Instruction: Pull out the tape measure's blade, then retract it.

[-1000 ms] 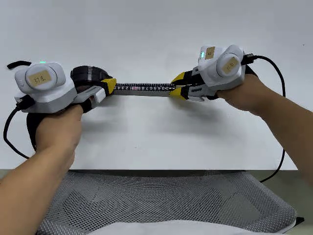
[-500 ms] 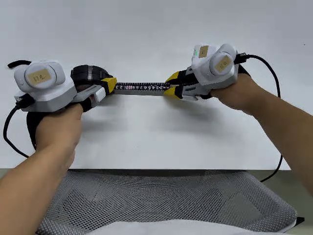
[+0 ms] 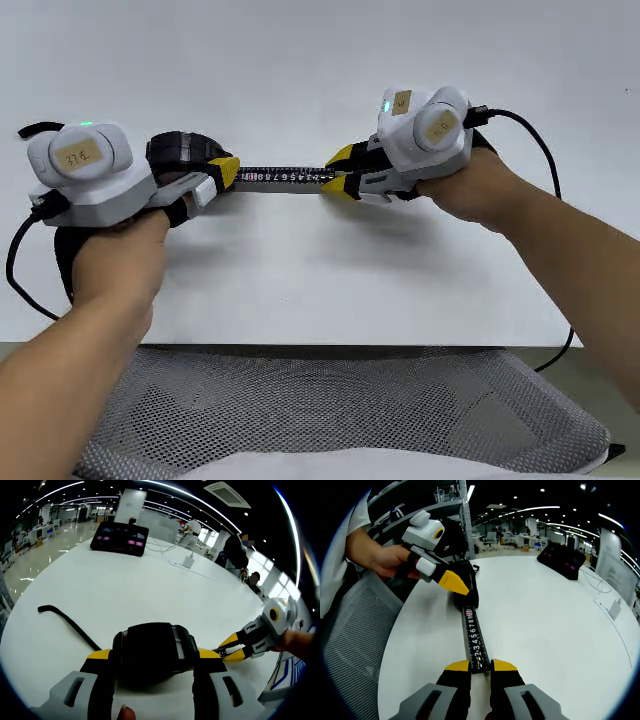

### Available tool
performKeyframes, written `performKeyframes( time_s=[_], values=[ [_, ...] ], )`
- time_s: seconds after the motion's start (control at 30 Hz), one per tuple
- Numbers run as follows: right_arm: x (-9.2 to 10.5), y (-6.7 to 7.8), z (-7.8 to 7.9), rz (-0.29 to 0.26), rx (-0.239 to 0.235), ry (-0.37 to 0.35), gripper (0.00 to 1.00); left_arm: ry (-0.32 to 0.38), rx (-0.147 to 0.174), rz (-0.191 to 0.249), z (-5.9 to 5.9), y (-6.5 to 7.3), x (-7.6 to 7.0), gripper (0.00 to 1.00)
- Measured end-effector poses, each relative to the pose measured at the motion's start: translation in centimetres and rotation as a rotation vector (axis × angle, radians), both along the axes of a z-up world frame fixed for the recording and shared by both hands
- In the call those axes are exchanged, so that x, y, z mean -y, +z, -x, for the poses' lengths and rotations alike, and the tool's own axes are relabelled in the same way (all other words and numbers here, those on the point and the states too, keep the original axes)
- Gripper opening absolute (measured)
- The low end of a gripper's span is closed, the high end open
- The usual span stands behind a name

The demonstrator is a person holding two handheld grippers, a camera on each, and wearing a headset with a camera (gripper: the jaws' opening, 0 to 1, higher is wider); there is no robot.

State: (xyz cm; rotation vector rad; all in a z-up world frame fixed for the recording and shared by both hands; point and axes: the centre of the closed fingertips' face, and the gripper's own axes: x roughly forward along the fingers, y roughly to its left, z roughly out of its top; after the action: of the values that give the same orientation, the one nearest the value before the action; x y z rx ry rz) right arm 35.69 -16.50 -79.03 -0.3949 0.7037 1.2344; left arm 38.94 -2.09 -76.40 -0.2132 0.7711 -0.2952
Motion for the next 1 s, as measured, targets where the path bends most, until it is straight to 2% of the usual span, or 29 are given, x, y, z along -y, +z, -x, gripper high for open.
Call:
performKeyframes(
  time_s=[1.0],
  values=[
    [-5.6,0.5,-0.7,-0.061,-0.002,0.022,0.10,0.001,-0.011,0.030,-0.1,0.0,-0.1,0.59]
  ],
)
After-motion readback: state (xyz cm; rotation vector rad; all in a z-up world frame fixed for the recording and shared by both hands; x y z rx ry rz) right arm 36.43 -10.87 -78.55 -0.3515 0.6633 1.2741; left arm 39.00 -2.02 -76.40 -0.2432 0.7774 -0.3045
